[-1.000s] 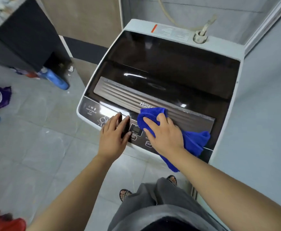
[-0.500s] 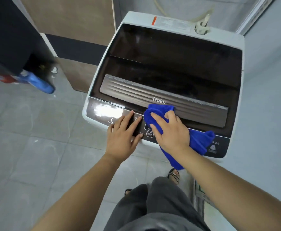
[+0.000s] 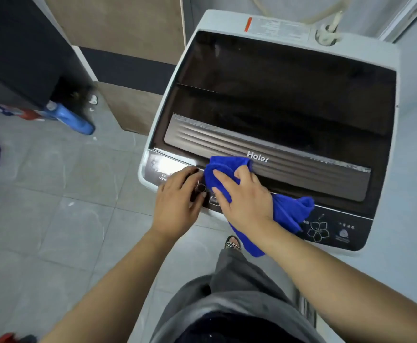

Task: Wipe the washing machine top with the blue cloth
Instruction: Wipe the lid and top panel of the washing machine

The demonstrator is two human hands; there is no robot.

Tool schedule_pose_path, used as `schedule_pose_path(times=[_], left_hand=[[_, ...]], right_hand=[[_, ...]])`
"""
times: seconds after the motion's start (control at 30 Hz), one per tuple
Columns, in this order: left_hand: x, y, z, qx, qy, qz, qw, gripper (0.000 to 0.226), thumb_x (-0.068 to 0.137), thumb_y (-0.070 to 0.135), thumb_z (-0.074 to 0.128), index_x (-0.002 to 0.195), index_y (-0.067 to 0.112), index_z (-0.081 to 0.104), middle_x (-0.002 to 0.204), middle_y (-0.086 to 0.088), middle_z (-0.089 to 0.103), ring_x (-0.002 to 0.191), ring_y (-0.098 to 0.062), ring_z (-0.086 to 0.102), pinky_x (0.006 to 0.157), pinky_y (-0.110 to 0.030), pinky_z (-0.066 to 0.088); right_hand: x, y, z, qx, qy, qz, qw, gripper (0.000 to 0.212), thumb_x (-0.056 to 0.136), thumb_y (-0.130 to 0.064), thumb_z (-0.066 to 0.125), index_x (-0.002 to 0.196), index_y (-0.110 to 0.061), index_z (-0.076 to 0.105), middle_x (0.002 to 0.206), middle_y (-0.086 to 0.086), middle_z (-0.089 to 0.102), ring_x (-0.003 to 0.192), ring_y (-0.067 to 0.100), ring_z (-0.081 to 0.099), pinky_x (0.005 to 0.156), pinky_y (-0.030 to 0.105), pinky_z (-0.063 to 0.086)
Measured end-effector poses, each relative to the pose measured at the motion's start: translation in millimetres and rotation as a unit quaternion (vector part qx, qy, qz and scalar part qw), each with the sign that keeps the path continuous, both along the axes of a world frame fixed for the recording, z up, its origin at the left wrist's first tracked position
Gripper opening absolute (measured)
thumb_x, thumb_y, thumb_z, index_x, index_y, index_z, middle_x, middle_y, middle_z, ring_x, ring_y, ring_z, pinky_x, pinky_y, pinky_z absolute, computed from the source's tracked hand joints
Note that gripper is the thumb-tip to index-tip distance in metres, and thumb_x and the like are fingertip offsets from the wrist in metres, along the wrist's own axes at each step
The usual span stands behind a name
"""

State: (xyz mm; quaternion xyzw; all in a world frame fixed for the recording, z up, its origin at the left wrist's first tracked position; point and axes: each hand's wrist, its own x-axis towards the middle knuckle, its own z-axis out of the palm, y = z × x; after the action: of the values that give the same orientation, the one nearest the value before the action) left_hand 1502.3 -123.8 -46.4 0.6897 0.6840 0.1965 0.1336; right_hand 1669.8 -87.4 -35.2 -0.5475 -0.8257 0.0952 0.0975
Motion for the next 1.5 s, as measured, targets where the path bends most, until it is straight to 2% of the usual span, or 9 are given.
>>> schedule_pose_path(times=[0.23, 0.4, 0.6, 0.8, 0.93, 1.03, 1.17, 1.33, 1.5], left_hand=[[-72.5, 21.4, 10.9, -0.013, 0.044, 0.098, 0.994, 0.044, 0.084, 0.026, 0.064, 0.125, 0.015, 0.051, 0.136, -0.008, 0.047, 0.117, -0.03, 0.046, 0.093, -0.042, 0.04], [-98.0, 67.8, 18.0, -0.011, 0.032, 0.084, 0.996, 0.043, 0.09, 0.029, 0.055, 0.131, 0.016, 0.048, 0.14, -0.013, 0.042, 0.123, -0.034, 0.042, 0.1, -0.043, 0.035], [-115.6, 138.7, 15.8, -0.004, 0.05, -0.087, 0.995, 0.049, 0.091, 0.039, 0.045, 0.132, 0.012, 0.049, 0.139, -0.015, 0.043, 0.125, -0.031, 0.041, 0.104, -0.041, 0.034], [-141.5, 172.1, 7.5, 0.013, 0.062, -0.268, 0.961, 0.054, 0.092, 0.041, 0.044, 0.134, 0.008, 0.045, 0.141, -0.016, 0.041, 0.129, -0.031, 0.038, 0.103, -0.041, 0.034], [-147.8, 187.8, 11.7, 0.035, 0.077, -0.354, 0.931, 0.049, 0.091, 0.036, 0.047, 0.132, 0.008, 0.049, 0.137, -0.015, 0.045, 0.128, -0.031, 0.039, 0.109, -0.048, 0.025], [-133.0, 197.6, 21.6, 0.047, 0.076, -0.461, 0.883, 0.043, 0.091, 0.033, 0.046, 0.128, 0.013, 0.054, 0.138, -0.01, 0.047, 0.129, -0.027, 0.037, 0.11, -0.047, 0.016], [-99.5, 215.1, 28.6, 0.039, 0.102, -0.549, 0.828, 0.045, 0.09, 0.037, 0.041, 0.131, 0.022, 0.05, 0.141, -0.005, 0.045, 0.132, -0.025, 0.034, 0.11, -0.047, 0.014], [-81.4, 225.5, 20.8, 0.03, 0.133, -0.573, 0.808, 0.048, 0.091, 0.038, 0.039, 0.138, 0.028, 0.041, 0.142, -0.001, 0.044, 0.133, -0.022, 0.034, 0.111, -0.05, 0.017], [-80.1, 226.0, 17.0, 0.045, 0.134, -0.577, 0.804, 0.048, 0.09, 0.037, 0.038, 0.137, 0.027, 0.042, 0.138, 0.003, 0.049, 0.132, -0.02, 0.035, 0.109, -0.051, 0.019]], right_hand=[[-43.9, 24.0, 0.0, -0.013, 0.02, 0.047, 0.999, 0.041, 0.088, -0.044, 0.048, 0.126, -0.026, 0.052, 0.101, 0.01, 0.053, 0.076, 0.023, 0.057, 0.049, 0.029, 0.049], [-31.3, 22.8, -4.0, 0.022, 0.032, 0.0, 0.999, 0.042, 0.086, -0.045, 0.039, 0.118, -0.028, 0.06, 0.093, 0.008, 0.055, 0.069, 0.024, 0.056, 0.044, 0.028, 0.047], [-75.8, 54.9, 4.6, 0.021, 0.066, -0.169, 0.983, 0.041, 0.087, -0.046, 0.041, 0.116, -0.027, 0.062, 0.095, 0.009, 0.054, 0.072, 0.027, 0.057, 0.044, 0.029, 0.046], [-118.9, 88.1, 16.6, -0.004, 0.081, -0.316, 0.945, 0.042, 0.092, -0.045, 0.045, 0.13, -0.028, 0.05, 0.11, 0.008, 0.047, 0.09, 0.025, 0.051, 0.06, 0.031, 0.042], [-134.4, 52.5, 12.3, -0.008, 0.093, -0.432, 0.897, 0.043, 0.092, -0.043, 0.047, 0.132, -0.027, 0.047, 0.113, 0.007, 0.047, 0.093, 0.024, 0.051, 0.063, 0.028, 0.037], [-141.9, 19.6, 2.6, -0.002, 0.098, -0.508, 0.856, 0.042, 0.092, -0.041, 0.05, 0.131, -0.026, 0.05, 0.11, 0.006, 0.048, 0.089, 0.022, 0.052, 0.059, 0.026, 0.036], [-132.0, 16.5, 0.8, 0.05, 0.127, -0.599, 0.789, 0.039, 0.092, -0.039, 0.051, 0.128, -0.024, 0.053, 0.107, 0.004, 0.049, 0.082, 0.018, 0.052, 0.06, 0.025, 0.035], [-94.6, 34.3, 5.3, 0.077, 0.172, -0.678, 0.71, 0.04, 0.094, -0.043, 0.046, 0.13, -0.028, 0.049, 0.111, 0.004, 0.046, 0.084, 0.011, 0.043, 0.066, 0.026, 0.035], [-94.9, 35.9, 2.8, 0.089, 0.174, -0.712, 0.674, 0.041, 0.094, -0.042, 0.046, 0.131, -0.027, 0.048, 0.109, 0.004, 0.045, 0.085, 0.012, 0.041, 0.064, 0.026, 0.035]])
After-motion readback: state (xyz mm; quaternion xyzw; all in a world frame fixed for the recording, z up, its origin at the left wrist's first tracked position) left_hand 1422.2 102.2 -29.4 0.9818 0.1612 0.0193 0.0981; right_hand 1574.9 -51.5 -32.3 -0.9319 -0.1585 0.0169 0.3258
